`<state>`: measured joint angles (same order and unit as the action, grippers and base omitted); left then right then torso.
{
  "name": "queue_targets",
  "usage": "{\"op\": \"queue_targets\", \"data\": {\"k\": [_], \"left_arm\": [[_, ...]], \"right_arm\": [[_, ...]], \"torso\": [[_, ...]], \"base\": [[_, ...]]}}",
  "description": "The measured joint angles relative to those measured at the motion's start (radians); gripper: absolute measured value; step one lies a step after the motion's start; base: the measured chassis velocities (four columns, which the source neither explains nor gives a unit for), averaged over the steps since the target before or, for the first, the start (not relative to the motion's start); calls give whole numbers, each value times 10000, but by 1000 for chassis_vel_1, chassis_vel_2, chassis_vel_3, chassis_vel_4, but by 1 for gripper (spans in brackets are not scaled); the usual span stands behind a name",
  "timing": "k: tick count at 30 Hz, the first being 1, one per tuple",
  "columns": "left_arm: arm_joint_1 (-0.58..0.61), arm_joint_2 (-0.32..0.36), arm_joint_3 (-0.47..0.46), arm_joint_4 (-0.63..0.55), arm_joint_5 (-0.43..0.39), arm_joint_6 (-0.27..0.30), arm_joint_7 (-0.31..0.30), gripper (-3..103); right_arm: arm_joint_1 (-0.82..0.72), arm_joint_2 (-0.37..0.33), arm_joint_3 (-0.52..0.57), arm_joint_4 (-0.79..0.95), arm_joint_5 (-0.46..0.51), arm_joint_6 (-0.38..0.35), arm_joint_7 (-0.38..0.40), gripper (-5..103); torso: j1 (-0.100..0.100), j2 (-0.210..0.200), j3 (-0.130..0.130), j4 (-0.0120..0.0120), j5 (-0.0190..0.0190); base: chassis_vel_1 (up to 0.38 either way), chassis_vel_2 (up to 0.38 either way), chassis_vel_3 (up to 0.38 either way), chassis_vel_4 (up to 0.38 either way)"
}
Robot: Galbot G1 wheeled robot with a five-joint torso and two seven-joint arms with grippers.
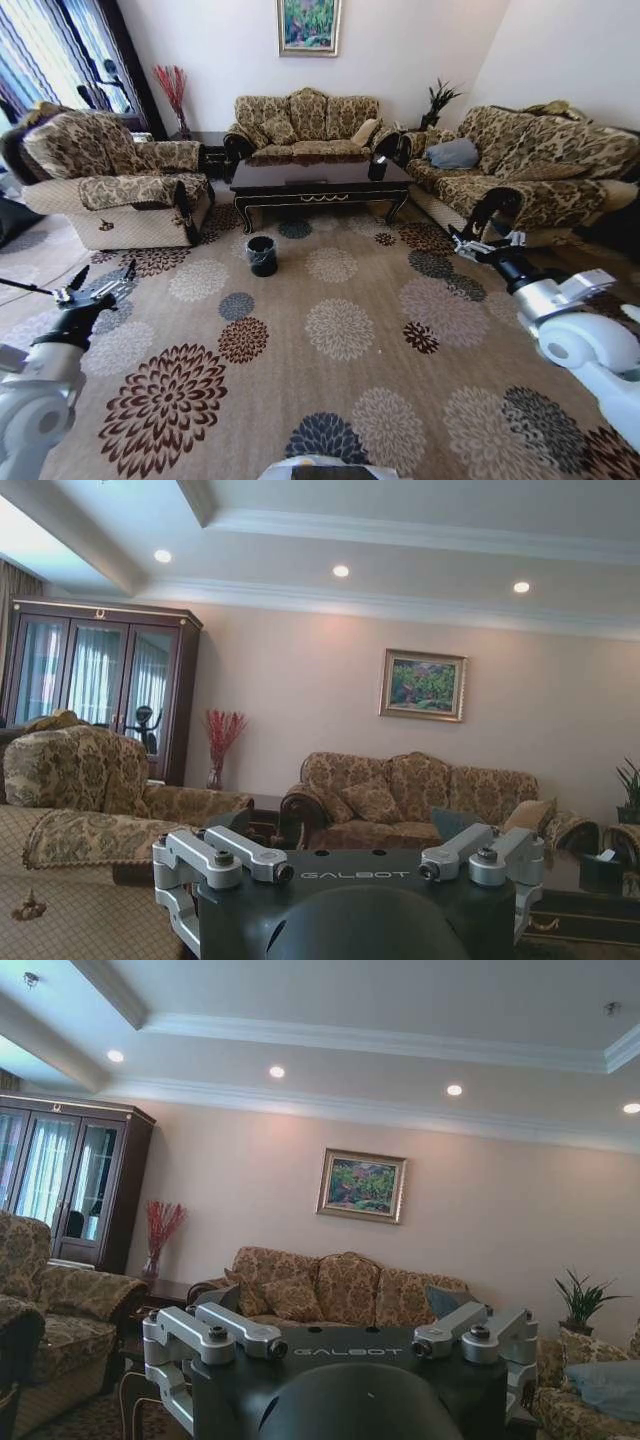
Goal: Move to the front of the table and pick up the trash from the floor, then place it into the trash bin.
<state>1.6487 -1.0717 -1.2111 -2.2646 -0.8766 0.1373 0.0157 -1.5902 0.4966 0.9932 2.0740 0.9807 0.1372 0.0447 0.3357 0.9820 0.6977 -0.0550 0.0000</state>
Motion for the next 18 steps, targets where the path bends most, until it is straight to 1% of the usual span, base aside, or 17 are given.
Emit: {"op": "queue_targets", "data": {"k": [7,8,11,13,16,18], "left_arm": [[81,22,-194,-101,-89,0,-8,100],[81,22,-194,-101,-89,0,-8,100],[188,-59,-203,-217,-43,2,-5,100],[207,-77,-202,-244,-29,2,-4,100],[286,-117,-210,-362,2,15,-3,100],[293,-117,-226,-377,1,18,-3,100]], "right_arm": [[-245,42,332,72,-83,37,14,100],[-245,42,332,72,-83,37,14,100],[-451,154,459,178,-125,38,-13,100],[-494,178,479,197,-144,39,-35,100],[-617,254,546,258,-205,63,-152,100],[-628,257,556,263,-206,64,-178,100]], "torso": [[167,382,218,0,-1],[167,382,218,0,-1],[252,586,333,-1,0],[269,625,356,0,0],[365,826,463,0,0],[380,859,482,0,0]], "base": [[0,0,0,0],[0,0,0,0],[0,0,0,0],[0,0,0,0],[0,0,0,0],[0,0,0,0]]}}
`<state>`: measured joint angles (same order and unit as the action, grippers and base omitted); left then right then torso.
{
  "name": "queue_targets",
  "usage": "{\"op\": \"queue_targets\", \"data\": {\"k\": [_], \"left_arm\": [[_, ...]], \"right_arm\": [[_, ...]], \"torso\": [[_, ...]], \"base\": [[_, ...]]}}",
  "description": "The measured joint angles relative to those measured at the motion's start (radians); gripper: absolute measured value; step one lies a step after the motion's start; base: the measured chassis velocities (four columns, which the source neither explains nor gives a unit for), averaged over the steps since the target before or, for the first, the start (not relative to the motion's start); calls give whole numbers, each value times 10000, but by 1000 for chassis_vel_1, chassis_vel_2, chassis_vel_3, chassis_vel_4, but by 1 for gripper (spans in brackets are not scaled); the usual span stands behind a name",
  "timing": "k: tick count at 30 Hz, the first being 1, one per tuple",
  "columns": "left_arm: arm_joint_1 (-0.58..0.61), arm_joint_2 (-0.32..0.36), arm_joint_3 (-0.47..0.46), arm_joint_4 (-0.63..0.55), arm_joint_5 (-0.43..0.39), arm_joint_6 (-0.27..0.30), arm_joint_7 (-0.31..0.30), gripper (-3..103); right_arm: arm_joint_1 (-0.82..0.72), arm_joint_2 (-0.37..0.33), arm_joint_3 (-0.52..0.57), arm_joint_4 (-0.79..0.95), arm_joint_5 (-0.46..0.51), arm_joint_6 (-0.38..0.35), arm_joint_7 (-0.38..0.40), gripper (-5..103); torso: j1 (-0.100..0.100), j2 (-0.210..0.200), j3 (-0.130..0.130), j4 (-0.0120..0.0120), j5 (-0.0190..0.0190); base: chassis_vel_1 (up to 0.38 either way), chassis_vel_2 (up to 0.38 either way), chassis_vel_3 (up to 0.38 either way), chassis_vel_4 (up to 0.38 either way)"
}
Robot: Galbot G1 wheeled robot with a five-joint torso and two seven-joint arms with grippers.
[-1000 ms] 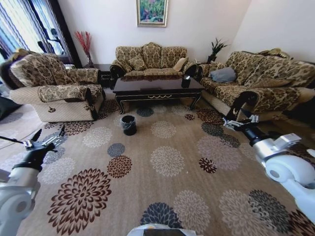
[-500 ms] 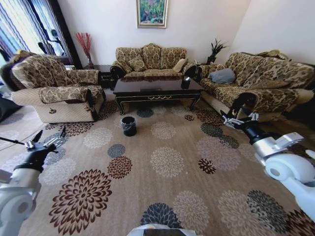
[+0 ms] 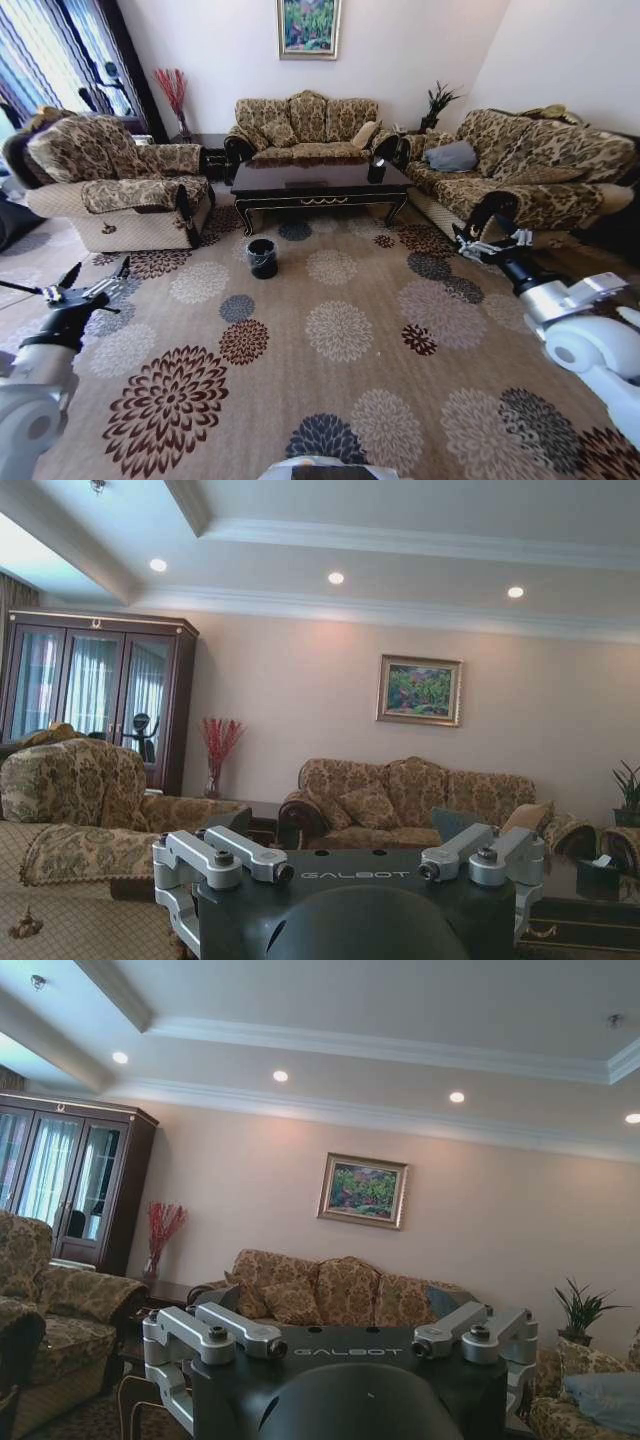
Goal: Move to the front of the table and pick up the trash from the floor, then place it into the trash bin.
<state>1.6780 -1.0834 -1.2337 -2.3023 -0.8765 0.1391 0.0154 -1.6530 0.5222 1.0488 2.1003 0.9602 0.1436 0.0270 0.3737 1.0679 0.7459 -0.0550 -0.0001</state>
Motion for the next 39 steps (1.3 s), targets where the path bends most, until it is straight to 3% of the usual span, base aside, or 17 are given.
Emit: {"op": "queue_targets", "data": {"k": [27,35,39], "left_arm": [[130,-56,-39,-205,29,10,-99,100],[119,19,248,-379,-58,304,-897,100],[31,40,418,-426,33,406,-1001,100]], "right_arm": [[-129,109,-41,-73,-165,178,-337,100],[6,87,-199,-99,-158,181,-330,100],[62,38,-243,-126,-118,181,-319,100]], "torso": [[613,1359,742,0,1],[828,1835,1001,0,0],[886,1954,1065,0,1]], "base": [[0,0,0,0],[0,0,0,0],[0,0,0,0]]}}
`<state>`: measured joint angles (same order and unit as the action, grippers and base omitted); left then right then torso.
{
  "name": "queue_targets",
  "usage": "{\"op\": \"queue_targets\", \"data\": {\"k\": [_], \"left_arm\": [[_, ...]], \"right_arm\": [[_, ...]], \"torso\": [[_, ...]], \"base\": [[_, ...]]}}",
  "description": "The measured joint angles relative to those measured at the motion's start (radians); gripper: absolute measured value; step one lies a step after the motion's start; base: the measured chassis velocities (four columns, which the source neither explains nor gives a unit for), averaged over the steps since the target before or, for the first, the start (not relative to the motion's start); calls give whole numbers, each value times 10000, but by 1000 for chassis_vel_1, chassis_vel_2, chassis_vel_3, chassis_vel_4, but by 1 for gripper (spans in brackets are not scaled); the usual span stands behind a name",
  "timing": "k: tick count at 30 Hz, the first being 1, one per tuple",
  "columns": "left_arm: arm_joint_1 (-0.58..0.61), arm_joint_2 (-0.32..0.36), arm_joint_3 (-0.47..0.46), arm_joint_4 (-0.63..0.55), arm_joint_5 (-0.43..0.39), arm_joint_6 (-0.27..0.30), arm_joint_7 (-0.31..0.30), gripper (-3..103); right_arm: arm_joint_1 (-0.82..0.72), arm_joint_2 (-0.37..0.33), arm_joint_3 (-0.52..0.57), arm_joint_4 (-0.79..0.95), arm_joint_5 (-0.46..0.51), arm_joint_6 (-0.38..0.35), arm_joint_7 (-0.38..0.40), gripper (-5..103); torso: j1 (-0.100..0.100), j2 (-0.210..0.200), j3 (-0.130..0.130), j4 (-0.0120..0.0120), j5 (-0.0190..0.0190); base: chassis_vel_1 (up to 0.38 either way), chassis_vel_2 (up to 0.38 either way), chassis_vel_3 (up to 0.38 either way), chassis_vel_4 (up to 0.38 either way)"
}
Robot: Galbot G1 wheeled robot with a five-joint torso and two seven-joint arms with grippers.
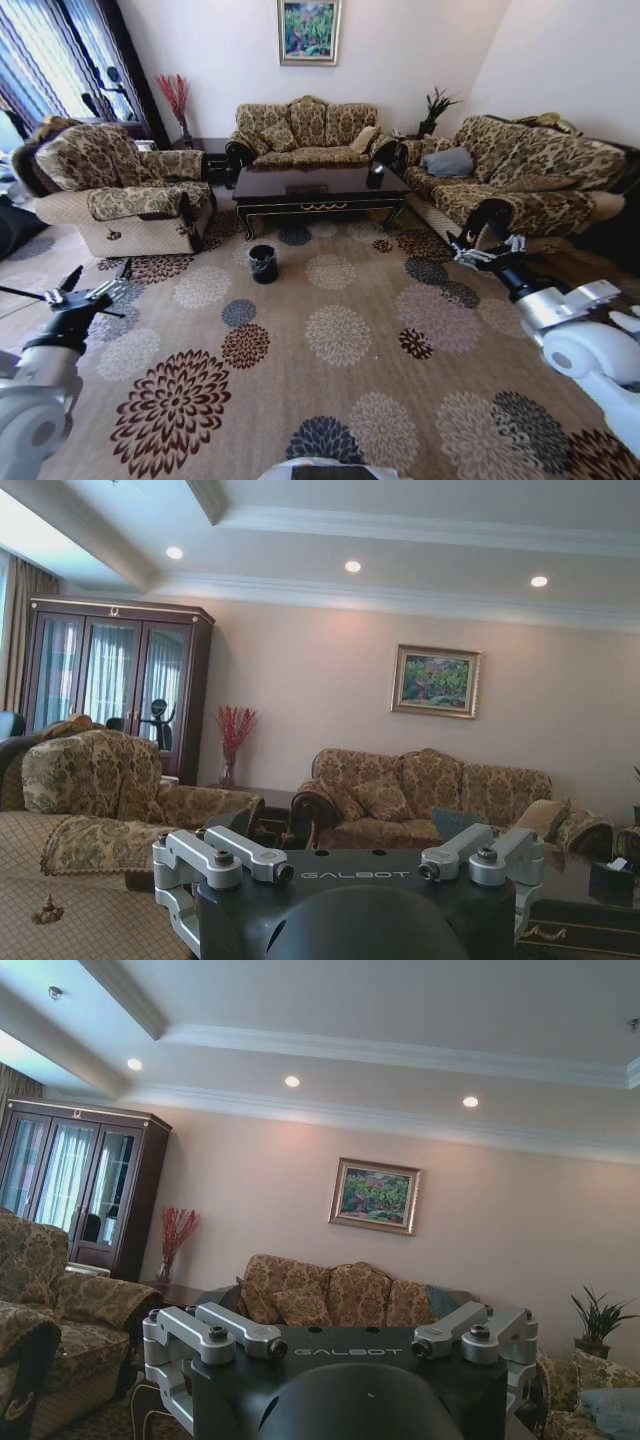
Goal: Move to the front of the table and pick up the trash from the floor, then place it into the trash bin.
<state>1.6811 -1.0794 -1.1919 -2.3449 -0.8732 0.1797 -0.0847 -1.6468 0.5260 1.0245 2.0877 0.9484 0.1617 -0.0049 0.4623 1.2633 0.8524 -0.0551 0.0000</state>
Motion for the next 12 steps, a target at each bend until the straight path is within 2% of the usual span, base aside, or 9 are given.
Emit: {"op": "queue_targets", "data": {"k": [12], "left_arm": [[-23,-16,158,161,494,5,49,100]], "right_arm": [[511,-197,-194,-20,493,-105,243,100]], "torso": [[7,5,3,1,-1]], "base": [[0,0,0,0]]}}
